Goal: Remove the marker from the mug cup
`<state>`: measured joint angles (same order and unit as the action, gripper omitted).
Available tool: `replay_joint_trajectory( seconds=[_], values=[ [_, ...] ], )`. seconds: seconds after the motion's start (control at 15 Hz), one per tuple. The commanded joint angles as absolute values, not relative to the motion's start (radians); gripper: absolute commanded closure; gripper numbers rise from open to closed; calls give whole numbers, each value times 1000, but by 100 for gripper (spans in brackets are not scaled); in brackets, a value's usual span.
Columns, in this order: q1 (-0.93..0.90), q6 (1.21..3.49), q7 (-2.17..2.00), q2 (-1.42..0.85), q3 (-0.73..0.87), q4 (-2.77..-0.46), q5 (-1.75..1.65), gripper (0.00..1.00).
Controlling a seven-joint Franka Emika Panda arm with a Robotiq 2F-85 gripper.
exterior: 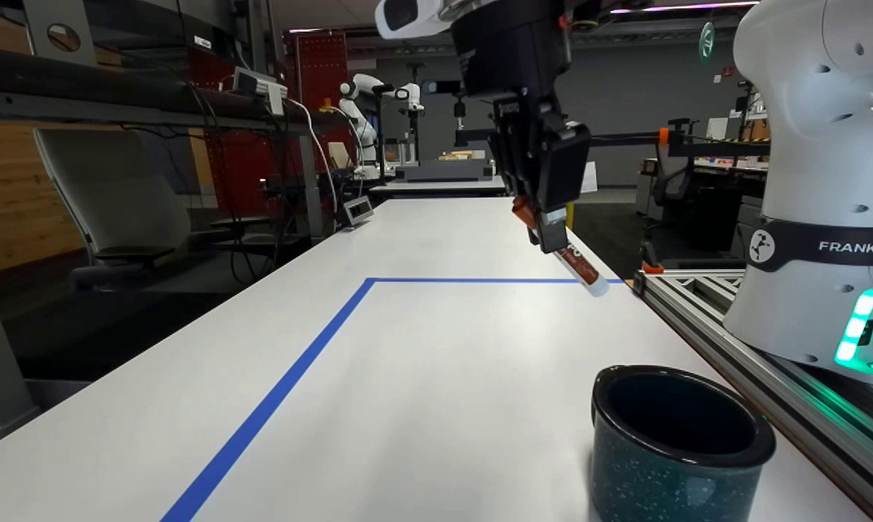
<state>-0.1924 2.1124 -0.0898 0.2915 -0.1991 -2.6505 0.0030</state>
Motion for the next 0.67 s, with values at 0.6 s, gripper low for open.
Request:
replay_joint_trajectory(
  seconds=[0.6],
  values=[
    [-133, 2114, 411, 77, -60, -2537, 0, 95]
  ],
)
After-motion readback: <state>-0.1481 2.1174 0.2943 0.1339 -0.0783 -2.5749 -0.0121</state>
